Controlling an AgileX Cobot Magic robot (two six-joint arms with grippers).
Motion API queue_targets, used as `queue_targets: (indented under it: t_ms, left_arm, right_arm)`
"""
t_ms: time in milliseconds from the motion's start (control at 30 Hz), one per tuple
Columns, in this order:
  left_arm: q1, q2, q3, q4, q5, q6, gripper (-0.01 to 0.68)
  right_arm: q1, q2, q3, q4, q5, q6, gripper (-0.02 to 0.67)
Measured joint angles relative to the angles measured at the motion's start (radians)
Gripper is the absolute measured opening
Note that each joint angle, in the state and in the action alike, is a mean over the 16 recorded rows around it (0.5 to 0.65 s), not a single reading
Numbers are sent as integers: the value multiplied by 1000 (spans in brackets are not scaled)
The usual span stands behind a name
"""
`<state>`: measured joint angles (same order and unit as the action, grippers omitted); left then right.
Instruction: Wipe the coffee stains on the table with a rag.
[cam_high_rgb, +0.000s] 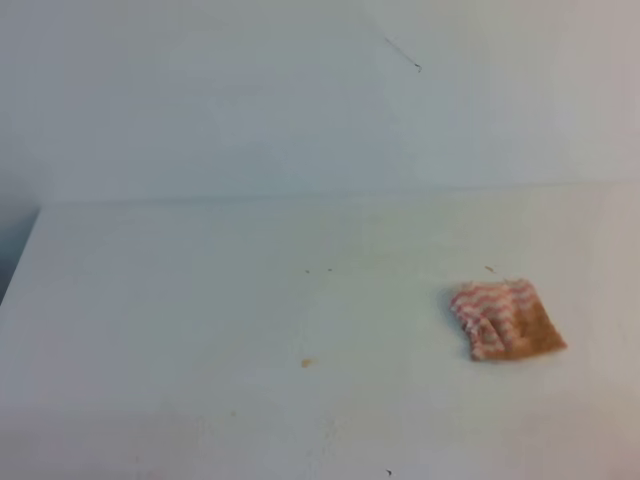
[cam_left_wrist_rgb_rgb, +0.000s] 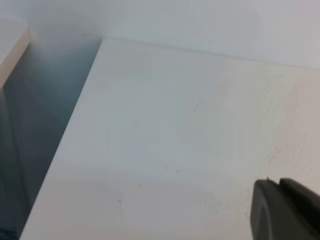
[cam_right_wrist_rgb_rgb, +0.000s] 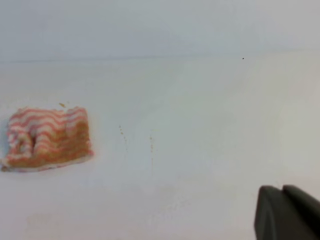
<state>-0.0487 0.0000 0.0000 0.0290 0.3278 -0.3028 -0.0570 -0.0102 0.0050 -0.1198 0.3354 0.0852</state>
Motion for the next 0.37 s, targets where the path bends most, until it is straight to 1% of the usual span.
queue_targets:
  t_ms: [367]
  left_arm:
    - [0, 0, 0, 0, 0, 0, -1]
  right_arm:
    - [0, 0, 0, 0, -1, 0, -1]
